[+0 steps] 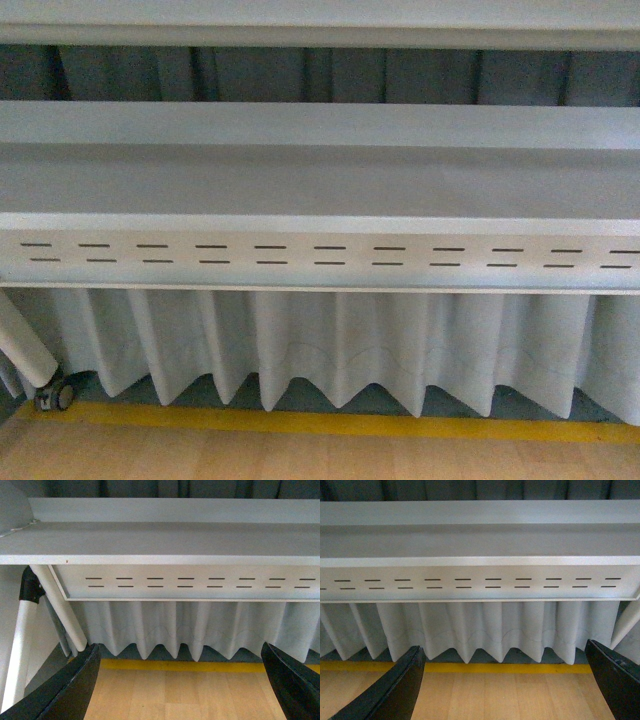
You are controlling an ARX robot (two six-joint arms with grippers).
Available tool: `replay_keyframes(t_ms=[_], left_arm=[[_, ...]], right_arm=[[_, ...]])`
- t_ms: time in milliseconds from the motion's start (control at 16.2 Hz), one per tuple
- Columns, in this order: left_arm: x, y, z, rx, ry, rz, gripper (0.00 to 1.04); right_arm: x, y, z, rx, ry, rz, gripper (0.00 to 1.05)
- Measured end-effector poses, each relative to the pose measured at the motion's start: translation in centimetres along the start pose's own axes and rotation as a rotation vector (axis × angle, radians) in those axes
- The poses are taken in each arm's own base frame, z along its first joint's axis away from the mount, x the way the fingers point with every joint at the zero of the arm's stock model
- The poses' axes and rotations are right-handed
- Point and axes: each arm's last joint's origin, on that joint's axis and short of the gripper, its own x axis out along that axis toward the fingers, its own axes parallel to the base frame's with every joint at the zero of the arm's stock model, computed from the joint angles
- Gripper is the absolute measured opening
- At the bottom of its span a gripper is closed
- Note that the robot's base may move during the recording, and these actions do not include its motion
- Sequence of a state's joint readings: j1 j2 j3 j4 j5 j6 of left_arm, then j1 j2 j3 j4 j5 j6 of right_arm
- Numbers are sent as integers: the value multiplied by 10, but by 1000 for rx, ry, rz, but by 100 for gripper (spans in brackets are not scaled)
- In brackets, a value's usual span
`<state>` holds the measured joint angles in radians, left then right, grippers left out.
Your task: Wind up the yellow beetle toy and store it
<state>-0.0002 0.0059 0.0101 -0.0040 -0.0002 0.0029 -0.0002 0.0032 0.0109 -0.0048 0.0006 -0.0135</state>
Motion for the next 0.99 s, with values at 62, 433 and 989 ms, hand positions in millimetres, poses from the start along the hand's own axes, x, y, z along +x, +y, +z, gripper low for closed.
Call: replay_keyframes(t_ms=[62, 433, 989], left_arm=[[0, 0, 0, 0, 0, 0, 98], [0, 0, 0, 0, 0, 0, 98], [0, 0, 0, 0, 0, 0, 98]], right_arm=[[0, 0, 0, 0, 0, 0, 98], [0, 0, 0, 0, 0, 0, 98], [0, 0, 0, 0, 0, 0, 98]])
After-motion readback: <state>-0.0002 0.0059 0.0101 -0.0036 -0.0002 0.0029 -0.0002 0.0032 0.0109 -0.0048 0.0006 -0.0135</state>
